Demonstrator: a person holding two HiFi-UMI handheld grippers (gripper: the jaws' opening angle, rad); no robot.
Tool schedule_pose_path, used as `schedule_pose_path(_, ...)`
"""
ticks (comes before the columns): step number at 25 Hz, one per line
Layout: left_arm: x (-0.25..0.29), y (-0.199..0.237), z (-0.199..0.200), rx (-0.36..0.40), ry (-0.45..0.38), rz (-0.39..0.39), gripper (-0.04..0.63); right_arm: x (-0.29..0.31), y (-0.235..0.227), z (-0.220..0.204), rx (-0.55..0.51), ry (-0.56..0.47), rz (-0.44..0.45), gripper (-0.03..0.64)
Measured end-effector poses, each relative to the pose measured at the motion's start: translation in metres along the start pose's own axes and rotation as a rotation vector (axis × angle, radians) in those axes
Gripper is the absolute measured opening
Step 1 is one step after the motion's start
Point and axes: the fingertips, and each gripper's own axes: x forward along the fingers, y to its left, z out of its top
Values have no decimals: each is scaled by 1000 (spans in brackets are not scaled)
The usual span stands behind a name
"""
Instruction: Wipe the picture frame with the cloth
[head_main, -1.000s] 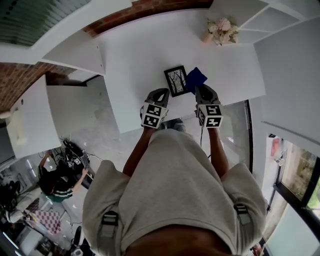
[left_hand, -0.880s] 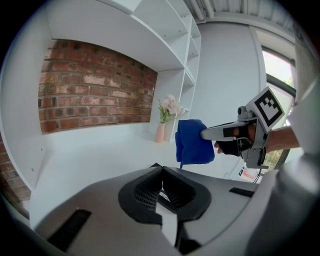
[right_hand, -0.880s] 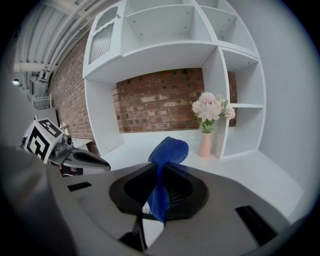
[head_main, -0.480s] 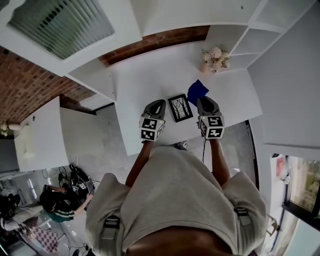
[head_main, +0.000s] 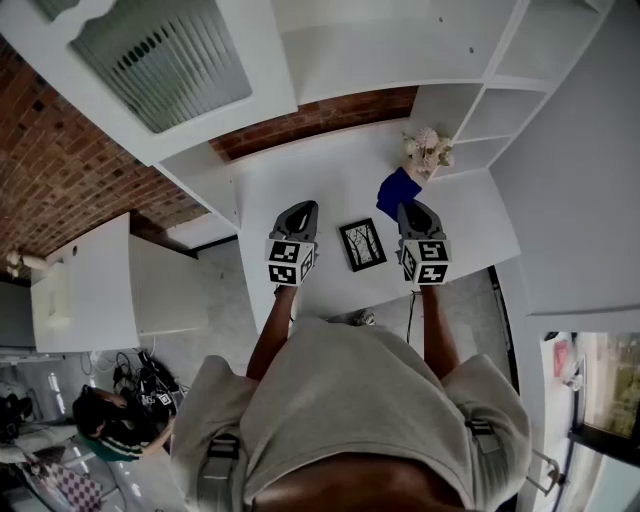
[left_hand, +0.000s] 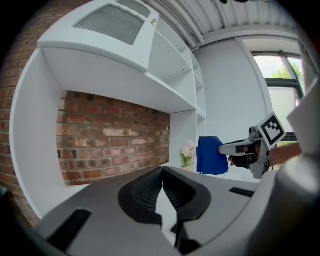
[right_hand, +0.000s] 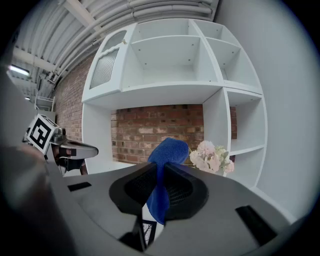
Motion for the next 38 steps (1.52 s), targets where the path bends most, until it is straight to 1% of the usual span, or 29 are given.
schedule_pose_path(4, -5, 17, 22, -2, -44, 29, 17, 1, 1, 12, -8, -22, -3, 60)
schedule_pose_path(9, -6, 28, 32, 2, -68, 51, 17, 3, 2, 18, -9, -32, -5, 60)
schedule_pose_path(23, -2, 27, 27, -3, -62, 45, 17, 5, 1, 14, -14, -19, -20, 60)
schedule_pose_path(38, -2, 26, 26, 10, -59, 35, 17, 6, 3, 9, -14, -6, -23, 60)
